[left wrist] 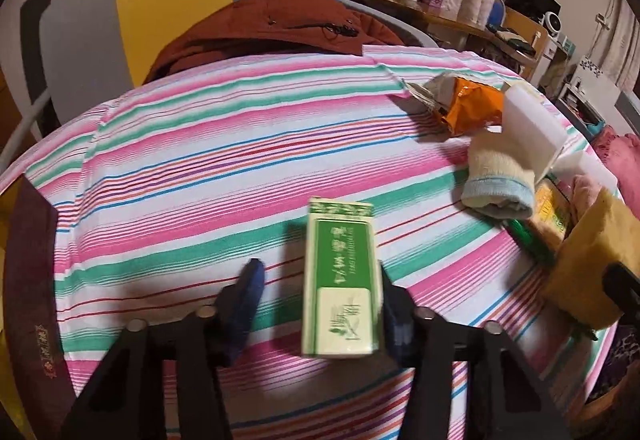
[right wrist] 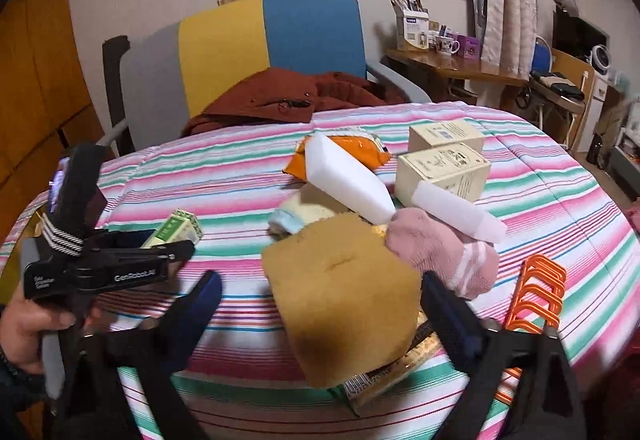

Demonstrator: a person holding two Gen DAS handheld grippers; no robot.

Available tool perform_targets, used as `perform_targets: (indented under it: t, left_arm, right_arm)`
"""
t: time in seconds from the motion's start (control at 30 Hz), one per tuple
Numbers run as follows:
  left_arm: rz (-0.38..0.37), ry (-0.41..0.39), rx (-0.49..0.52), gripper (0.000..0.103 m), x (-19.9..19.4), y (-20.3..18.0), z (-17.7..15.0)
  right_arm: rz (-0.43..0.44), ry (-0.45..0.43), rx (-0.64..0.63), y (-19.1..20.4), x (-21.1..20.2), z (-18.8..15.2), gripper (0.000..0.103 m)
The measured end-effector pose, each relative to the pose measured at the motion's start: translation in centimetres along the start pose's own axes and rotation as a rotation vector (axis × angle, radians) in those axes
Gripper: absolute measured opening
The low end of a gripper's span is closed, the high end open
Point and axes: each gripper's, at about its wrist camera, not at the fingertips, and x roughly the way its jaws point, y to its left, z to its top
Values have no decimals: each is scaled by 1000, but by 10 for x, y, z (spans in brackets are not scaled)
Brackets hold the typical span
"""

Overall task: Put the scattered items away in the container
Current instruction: 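Lift the tea box with the left tool while the right tool grasps another yellow sponge, then carry tea box and sponge into the gold tray and open both tools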

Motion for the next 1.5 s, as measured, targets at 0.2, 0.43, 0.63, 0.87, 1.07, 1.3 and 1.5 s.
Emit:
perform_targets:
  t: [0.2, 0.43, 0.63, 0.87, 1.07, 1.3, 1.5]
  left_arm:
    - [-43, -19, -42, 31, -8, 14, -6]
    - [-133, -43, -67, 31, -28, 21, -28]
    - [-141, -111, -25, 31, -58, 16, -41]
    - [-159, -163, -56, 31, -92, 33, -54]
    - [-133, -215, -97, 31, -123, 64, -64]
    - [-72, -251, -180, 31, -151, 120, -76]
    - [6, -263, -285, 31, -165, 182, -94]
  right_arm:
    - [-29, 7, -21, 6, 7, -5, 62]
    - [39, -34, -5, 9, 1, -10, 58]
    - [116, -92, 55, 13, -12, -15, 57]
    - [199, -122, 52, 47, -21, -10, 57]
    - [264, -134, 9, 91, -25, 1, 57]
    - [364, -133, -53, 150, -25, 17, 57]
    - [459, -121, -121, 211, -20, 31, 57]
